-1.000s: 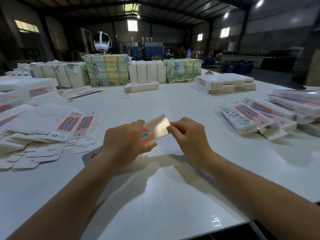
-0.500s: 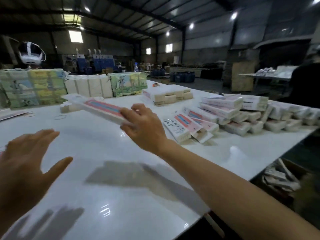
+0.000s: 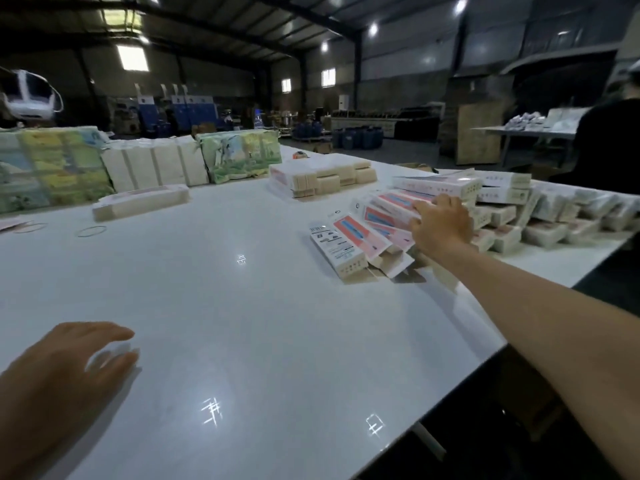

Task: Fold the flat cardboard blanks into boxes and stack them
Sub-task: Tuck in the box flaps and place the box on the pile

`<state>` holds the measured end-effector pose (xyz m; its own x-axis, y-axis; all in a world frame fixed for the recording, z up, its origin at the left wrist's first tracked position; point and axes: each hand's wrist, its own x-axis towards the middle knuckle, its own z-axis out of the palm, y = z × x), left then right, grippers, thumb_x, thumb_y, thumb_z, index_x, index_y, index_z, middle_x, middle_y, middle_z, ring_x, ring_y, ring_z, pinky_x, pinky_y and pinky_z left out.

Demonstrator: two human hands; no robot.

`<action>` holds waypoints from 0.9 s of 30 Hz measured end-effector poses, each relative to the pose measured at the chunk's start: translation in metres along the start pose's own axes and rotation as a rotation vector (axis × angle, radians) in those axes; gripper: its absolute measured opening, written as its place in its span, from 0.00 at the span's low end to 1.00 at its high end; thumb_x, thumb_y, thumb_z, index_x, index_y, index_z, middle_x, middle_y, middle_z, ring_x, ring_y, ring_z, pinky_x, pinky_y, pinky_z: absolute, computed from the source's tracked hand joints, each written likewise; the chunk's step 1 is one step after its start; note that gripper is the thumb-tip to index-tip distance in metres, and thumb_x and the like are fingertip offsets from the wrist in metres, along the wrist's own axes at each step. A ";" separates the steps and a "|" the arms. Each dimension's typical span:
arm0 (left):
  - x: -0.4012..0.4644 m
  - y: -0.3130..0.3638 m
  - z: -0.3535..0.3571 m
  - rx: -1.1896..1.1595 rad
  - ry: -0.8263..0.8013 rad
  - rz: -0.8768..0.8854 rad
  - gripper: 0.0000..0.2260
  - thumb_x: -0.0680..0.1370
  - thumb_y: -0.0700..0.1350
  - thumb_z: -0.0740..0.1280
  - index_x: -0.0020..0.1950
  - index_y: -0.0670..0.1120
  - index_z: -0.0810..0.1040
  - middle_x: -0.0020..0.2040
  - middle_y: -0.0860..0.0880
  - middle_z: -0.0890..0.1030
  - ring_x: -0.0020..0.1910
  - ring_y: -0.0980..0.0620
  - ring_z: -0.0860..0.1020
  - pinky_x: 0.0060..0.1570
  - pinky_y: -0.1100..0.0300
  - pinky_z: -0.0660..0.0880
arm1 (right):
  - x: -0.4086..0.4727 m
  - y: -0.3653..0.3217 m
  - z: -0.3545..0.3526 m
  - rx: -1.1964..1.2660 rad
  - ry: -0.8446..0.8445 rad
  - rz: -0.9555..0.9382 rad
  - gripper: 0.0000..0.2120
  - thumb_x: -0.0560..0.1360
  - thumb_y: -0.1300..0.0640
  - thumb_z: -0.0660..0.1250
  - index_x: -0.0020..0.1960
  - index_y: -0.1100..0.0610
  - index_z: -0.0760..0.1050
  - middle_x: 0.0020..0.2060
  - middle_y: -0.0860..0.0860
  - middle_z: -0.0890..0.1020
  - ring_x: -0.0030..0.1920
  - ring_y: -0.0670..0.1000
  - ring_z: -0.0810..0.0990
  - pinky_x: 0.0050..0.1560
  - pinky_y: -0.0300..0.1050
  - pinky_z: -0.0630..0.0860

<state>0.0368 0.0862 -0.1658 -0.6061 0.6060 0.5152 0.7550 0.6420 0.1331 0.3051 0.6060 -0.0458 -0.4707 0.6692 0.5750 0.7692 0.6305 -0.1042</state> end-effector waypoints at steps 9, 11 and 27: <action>-0.002 0.126 -0.082 -0.122 -0.133 -0.113 0.07 0.76 0.48 0.65 0.45 0.49 0.81 0.47 0.54 0.81 0.47 0.53 0.74 0.48 0.59 0.69 | -0.087 -0.184 -0.084 0.649 -0.044 -0.647 0.12 0.76 0.57 0.64 0.57 0.54 0.80 0.58 0.53 0.79 0.60 0.55 0.72 0.59 0.50 0.70; -0.005 0.129 -0.082 -0.141 -0.126 -0.095 0.07 0.77 0.45 0.65 0.47 0.46 0.81 0.48 0.52 0.81 0.48 0.52 0.74 0.50 0.60 0.68 | -0.130 -0.228 -0.079 0.669 -0.184 -0.796 0.12 0.77 0.54 0.62 0.57 0.52 0.80 0.57 0.51 0.79 0.59 0.53 0.72 0.57 0.48 0.71; 0.045 -0.018 -0.157 0.304 -0.177 -0.742 0.19 0.73 0.60 0.66 0.51 0.44 0.74 0.54 0.47 0.76 0.58 0.44 0.72 0.50 0.52 0.69 | -0.185 -0.265 -0.043 0.628 -0.365 -0.859 0.12 0.79 0.51 0.60 0.58 0.47 0.78 0.53 0.40 0.74 0.55 0.44 0.69 0.52 0.38 0.66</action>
<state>0.0352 0.0280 -0.0117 -0.9708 0.0226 0.2388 0.0570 0.9888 0.1383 0.2066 0.2985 -0.0896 -0.9171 -0.0721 0.3920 -0.1766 0.9552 -0.2375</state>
